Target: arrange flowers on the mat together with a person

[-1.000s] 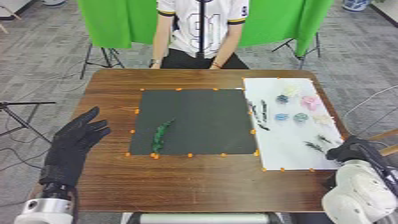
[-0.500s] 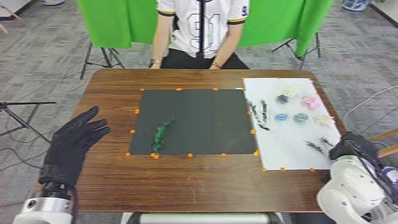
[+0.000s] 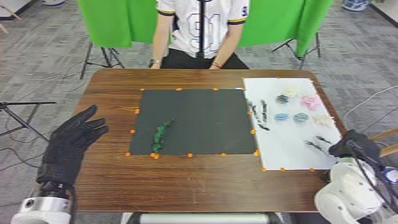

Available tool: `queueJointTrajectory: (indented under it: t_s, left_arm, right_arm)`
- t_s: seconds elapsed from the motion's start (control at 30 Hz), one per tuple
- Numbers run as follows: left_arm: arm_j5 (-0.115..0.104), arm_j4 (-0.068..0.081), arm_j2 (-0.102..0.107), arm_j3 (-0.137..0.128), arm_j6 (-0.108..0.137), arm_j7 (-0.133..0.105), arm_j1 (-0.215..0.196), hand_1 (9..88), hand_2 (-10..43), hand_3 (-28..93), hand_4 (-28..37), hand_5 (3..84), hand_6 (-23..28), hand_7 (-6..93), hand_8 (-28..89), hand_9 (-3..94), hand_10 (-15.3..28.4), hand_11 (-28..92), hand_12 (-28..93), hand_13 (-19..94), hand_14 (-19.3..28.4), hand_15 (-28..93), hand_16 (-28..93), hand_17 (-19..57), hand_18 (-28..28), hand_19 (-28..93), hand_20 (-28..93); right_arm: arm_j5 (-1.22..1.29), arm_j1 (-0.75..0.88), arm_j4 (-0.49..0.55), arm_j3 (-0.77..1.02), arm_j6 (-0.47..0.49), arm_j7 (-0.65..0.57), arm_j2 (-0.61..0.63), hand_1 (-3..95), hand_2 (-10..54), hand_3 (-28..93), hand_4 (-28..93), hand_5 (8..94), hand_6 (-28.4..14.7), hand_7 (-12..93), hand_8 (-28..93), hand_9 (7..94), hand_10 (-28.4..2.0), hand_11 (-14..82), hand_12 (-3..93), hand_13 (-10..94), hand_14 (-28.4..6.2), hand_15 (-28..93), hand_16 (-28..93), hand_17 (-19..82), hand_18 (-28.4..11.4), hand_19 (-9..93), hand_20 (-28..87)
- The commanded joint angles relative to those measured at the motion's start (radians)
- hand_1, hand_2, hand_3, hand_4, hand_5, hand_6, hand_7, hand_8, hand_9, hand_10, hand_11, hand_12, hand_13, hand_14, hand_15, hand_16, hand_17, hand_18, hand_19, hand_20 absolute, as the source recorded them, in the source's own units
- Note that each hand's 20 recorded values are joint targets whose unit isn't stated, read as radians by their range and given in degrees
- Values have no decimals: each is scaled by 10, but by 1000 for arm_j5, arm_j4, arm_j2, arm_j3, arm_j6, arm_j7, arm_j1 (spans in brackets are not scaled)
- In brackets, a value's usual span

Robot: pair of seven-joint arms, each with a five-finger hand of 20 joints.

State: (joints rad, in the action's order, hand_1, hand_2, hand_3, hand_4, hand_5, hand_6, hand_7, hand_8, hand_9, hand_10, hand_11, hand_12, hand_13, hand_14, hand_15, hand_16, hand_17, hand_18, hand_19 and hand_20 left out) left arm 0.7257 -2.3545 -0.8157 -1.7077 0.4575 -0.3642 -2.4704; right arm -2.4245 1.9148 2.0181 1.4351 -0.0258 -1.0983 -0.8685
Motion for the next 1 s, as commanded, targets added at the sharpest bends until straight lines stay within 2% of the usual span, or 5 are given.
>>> queueJointTrajectory:
  t_s: [0.03,0.23,0.5,0.83,1.0]
  left_arm:
    - [-4,-12,5,-19,17,-15,-41,225,62,794,-283,361,84,151,-104,341,201,301,91,228,261,542,-117,-97,221,523,79]
    - [9,-21,1,-38,16,9,-38,225,62,793,-283,361,84,152,-104,341,201,301,91,227,262,541,-117,-97,221,522,79]
    - [37,-27,-25,-39,-4,92,-1,226,63,793,-283,360,84,152,-104,341,202,299,91,227,261,542,-117,-97,221,522,79]
    - [50,-19,-42,-35,-31,136,38,226,63,792,-283,361,84,151,-104,341,201,300,91,228,261,543,-117,-97,221,522,79]
    - [50,-15,-38,-24,-36,136,49,226,63,793,-283,361,84,151,-104,341,201,300,91,228,261,543,-117,-97,221,522,79]
  right_arm:
    - [-43,-87,135,-38,-47,34,27,583,-95,556,-273,910,23,143,81,936,-102,291,200,811,-79,616,167,497,-197,932,194]
    - [9,-322,169,-215,-28,109,5,569,-95,580,-271,911,20,146,84,937,-100,306,207,817,-86,621,179,500,-205,932,223]
    - [58,-606,80,-493,56,194,-133,561,-95,580,-266,916,12,155,98,937,-104,330,206,817,-90,633,188,503,-212,932,249]
    - [60,-673,-131,-669,207,214,-323,554,-95,577,-259,920,9,155,102,937,-105,342,202,817,-93,639,193,499,-216,932,264]
    - [55,-715,-211,-728,242,210,-353,548,-95,577,-255,920,11,157,104,937,-102,345,201,820,-92,640,192,501,-219,932,268]
